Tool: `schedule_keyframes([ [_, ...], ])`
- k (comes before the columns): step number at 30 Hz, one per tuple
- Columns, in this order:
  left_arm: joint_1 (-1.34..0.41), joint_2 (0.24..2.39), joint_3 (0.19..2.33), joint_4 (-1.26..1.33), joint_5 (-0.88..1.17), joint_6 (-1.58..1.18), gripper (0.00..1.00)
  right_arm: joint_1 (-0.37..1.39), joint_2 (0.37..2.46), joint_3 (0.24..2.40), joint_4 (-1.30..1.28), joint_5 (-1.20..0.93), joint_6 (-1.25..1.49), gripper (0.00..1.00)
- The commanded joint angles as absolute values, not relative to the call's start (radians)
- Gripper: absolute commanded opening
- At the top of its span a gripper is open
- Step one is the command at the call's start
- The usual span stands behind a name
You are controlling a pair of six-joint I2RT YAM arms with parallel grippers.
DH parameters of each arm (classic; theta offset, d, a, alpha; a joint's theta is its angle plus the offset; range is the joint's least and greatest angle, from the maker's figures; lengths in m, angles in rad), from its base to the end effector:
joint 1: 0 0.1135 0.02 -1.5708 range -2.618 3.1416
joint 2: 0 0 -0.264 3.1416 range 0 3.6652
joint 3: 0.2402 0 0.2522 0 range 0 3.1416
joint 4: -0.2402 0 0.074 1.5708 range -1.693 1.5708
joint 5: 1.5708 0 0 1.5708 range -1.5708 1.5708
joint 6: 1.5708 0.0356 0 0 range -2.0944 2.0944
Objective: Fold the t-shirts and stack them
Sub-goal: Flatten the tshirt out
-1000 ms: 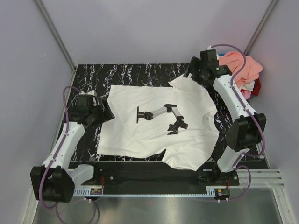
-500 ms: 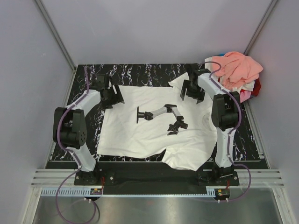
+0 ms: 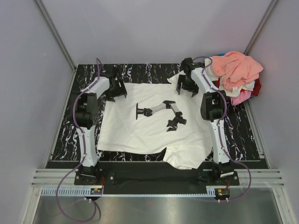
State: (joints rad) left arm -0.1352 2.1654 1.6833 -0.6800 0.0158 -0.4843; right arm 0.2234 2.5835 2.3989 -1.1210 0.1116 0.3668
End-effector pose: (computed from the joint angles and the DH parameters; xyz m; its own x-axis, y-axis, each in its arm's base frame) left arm 0.4521 -0.0621 0.1712 -0.8704 -0.3514 -0.3450 -0.2986 0.9337 -0.1979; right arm 0.5123 0.1123 0.1618 -0.9472 0.1503 -0.2832 0.1586 0.9873 -0.0063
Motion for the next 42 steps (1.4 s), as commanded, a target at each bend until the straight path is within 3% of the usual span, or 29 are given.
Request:
schedule_keyframes([
  [1,-0.117,2.262,1.827,-0.765,-0.064,-0.442,0.79,0.224,2.709,2.532,-1.173,0.098,0.359,0.88],
  [8,-0.042,2.468,2.202,-0.939,-0.08,-0.394,0.75,0.207,2.787,2.704,-1.093,-0.057,0.368,0.92],
  [17,0.041,2.457,2.211,-0.943,-0.089,-0.448,0.8,0.199,2.787,2.758,-0.841,-0.155,0.416,1.0],
  [23,0.06,2.341,2.146,-0.91,-0.089,-0.433,0.82,0.199,2.755,2.77,-0.752,-0.101,0.377,1.0],
  [30,0.06,2.041,2.192,-1.003,-0.049,-0.428,0.88,0.199,2.472,2.626,-0.726,-0.116,0.365,1.0],
  [36,0.06,1.541,1.628,-0.913,-0.041,-0.446,0.86,0.205,2.037,2.196,-0.764,-0.04,0.429,1.0],
  [40,0.066,1.274,1.238,-0.936,-0.011,-0.517,0.84,0.306,1.671,1.652,-0.709,0.158,0.48,1.0],
  [42,0.067,1.105,1.094,-0.884,0.065,-0.601,0.84,0.404,1.481,1.49,-0.683,0.234,0.536,1.0],
])
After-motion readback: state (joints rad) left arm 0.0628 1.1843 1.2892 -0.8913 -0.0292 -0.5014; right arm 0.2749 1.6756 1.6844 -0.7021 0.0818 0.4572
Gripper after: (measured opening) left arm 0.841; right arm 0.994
